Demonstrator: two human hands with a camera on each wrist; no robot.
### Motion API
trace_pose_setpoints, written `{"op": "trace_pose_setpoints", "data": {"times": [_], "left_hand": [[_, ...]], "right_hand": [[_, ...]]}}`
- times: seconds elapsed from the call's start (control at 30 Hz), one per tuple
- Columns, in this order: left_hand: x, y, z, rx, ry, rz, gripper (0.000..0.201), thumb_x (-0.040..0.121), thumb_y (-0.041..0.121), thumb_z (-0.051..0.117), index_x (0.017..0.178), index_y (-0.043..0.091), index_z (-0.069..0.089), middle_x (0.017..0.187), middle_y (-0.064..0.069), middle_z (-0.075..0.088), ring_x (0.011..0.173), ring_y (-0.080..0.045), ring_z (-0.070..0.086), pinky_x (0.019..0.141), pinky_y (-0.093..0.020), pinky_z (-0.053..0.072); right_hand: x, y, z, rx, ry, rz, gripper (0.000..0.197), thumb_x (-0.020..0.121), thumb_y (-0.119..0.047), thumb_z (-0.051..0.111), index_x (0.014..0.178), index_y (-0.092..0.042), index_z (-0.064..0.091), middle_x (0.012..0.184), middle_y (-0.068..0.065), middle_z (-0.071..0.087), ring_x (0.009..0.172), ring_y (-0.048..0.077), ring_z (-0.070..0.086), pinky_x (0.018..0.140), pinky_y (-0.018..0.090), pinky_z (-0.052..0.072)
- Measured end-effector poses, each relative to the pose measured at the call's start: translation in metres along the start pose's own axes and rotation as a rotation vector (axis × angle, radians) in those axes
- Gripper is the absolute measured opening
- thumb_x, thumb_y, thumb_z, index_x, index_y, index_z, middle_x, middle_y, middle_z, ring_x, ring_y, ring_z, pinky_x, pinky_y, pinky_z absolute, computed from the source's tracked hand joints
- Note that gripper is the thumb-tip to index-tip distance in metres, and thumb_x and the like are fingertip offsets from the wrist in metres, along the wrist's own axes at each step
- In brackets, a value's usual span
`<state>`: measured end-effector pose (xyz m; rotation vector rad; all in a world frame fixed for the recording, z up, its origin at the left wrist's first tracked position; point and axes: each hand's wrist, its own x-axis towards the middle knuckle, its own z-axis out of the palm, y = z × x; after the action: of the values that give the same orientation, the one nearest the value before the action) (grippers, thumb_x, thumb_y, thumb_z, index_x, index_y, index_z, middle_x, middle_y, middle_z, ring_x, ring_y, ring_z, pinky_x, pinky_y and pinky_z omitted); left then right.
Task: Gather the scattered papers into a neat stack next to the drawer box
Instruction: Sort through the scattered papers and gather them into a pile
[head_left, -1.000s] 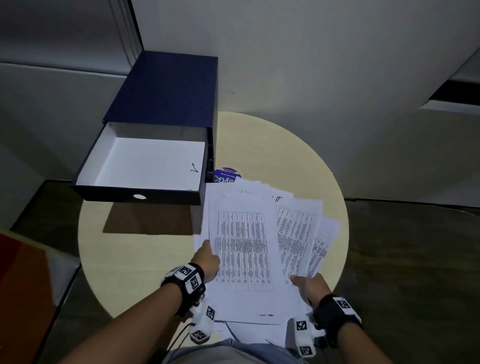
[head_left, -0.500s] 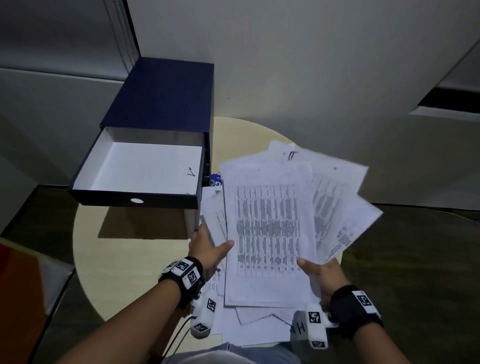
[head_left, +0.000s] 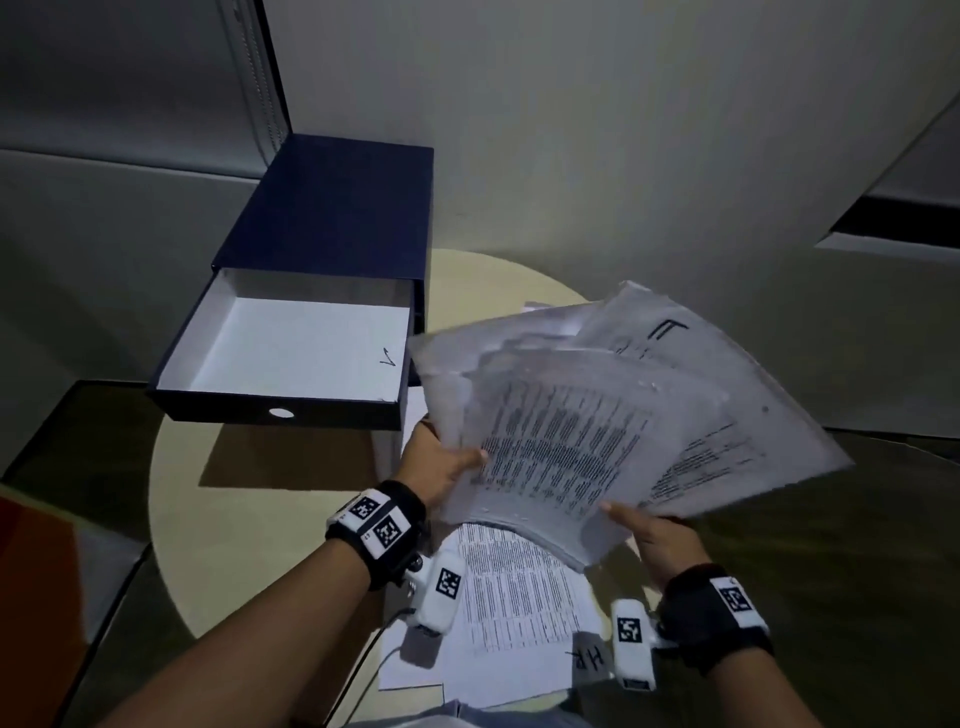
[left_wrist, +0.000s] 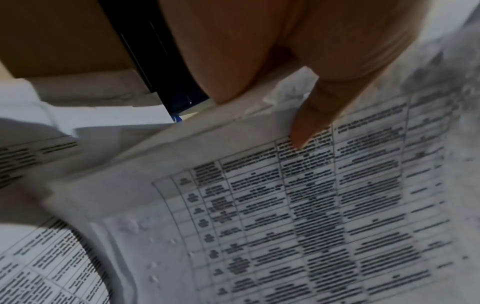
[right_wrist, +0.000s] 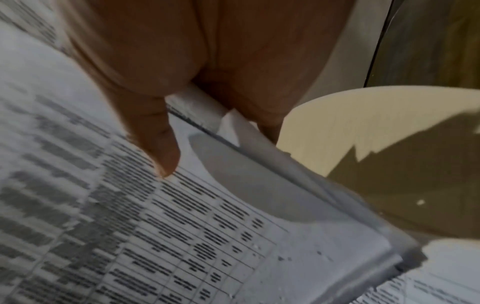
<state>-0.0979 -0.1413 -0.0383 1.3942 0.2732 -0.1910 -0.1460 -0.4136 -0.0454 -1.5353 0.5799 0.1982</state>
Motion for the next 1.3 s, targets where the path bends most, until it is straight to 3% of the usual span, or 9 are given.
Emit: {"op": "trace_pose_setpoints", "data": {"times": [0.13,0.2,0.4,0.63,0.8,1.0,1.1,1.17,1.3], "left_hand": [[-0.008,0.005,0.002,-0.044,-0.046,-0.007,0.049,0.070,-0.023,0.067,0.093,0.019,0.057,0.091,-0.002,0.070,0.090,-0.022,0.067,0.082,-0.040,0.053],[-0.009,0.002,0.000,-0.062,-0.045,-0.003,0.054,0.064,-0.025,0.070,0.096,0.017,0.056,0.093,-0.005,0.069,0.091,-0.024,0.066,0.083,-0.041,0.054],[-0.009,-0.006,-0.010,-0.071,-0.076,-0.005,0.071,0.054,-0.012,0.076,0.121,-0.002,0.056,0.110,-0.021,0.067,0.108,-0.038,0.062,0.082,-0.039,0.057],[-0.010,-0.011,-0.011,-0.038,-0.074,0.005,0.058,0.057,-0.018,0.072,0.111,-0.003,0.056,0.095,-0.015,0.067,0.079,-0.014,0.071,0.066,-0.028,0.060],[-0.010,-0.005,-0.002,0.030,-0.101,0.030,0.058,0.069,-0.029,0.062,0.098,0.020,0.056,0.093,0.003,0.067,0.090,-0.018,0.067,0.069,-0.027,0.056],[-0.005,-0.016,-0.009,0.238,-0.223,0.012,0.035,0.085,0.019,0.072,0.115,0.028,0.057,0.115,0.006,0.070,0.110,-0.012,0.064,0.099,-0.037,0.048],[-0.005,-0.025,-0.007,0.353,-0.192,0.076,0.036,0.085,0.047,0.062,0.110,0.023,0.068,0.107,0.001,0.074,0.104,-0.018,0.067,0.096,-0.047,0.051],[-0.010,-0.025,-0.001,0.410,-0.150,0.096,0.040,0.083,0.051,0.061,0.110,0.022,0.068,0.106,0.003,0.073,0.103,-0.016,0.067,0.093,-0.041,0.053],[-0.018,-0.031,0.003,0.414,-0.171,0.109,0.031,0.086,0.034,0.070,0.115,0.026,0.060,0.110,0.009,0.068,0.099,-0.010,0.064,0.083,-0.020,0.051]], "right_hand": [[0.005,0.003,0.009,0.075,0.036,-0.042,0.019,0.080,0.004,0.071,0.094,0.014,0.066,0.094,0.026,0.072,0.088,0.037,0.068,0.075,0.040,0.058],[0.009,0.007,0.008,0.143,0.057,-0.051,0.004,0.081,0.012,0.064,0.084,0.009,0.066,0.080,0.018,0.074,0.084,0.036,0.066,0.069,0.034,0.057],[0.011,0.011,0.002,0.219,0.006,-0.172,0.053,0.076,0.021,0.056,0.036,-0.013,0.058,0.041,-0.008,0.054,0.039,0.008,0.055,0.069,0.034,0.046],[0.011,0.007,0.001,0.171,-0.085,-0.238,0.039,0.069,0.019,0.055,0.046,-0.012,0.060,0.047,-0.007,0.058,0.050,0.006,0.059,0.059,0.022,0.048],[0.011,-0.005,0.015,0.108,-0.074,-0.239,0.031,0.068,0.012,0.065,0.098,0.003,0.061,0.080,0.004,0.074,0.080,0.020,0.069,0.072,0.031,0.054],[0.013,0.017,0.026,-0.118,-0.085,-0.149,0.026,0.086,0.001,0.067,0.111,-0.003,0.064,0.107,0.010,0.073,0.100,0.028,0.069,0.093,0.043,0.054],[0.012,0.032,0.029,-0.193,-0.016,-0.134,0.019,0.089,-0.018,0.069,0.095,0.000,0.066,0.090,0.010,0.073,0.083,0.025,0.069,0.081,0.037,0.055],[0.013,0.033,0.025,-0.205,0.051,-0.177,0.023,0.088,-0.021,0.070,0.075,-0.005,0.060,0.069,0.004,0.066,0.061,0.018,0.061,0.069,0.032,0.049],[0.020,0.030,0.004,-0.128,0.181,-0.161,0.027,0.088,-0.017,0.071,0.113,-0.006,0.066,0.105,0.003,0.072,0.097,0.018,0.066,0.094,0.039,0.049]]}}
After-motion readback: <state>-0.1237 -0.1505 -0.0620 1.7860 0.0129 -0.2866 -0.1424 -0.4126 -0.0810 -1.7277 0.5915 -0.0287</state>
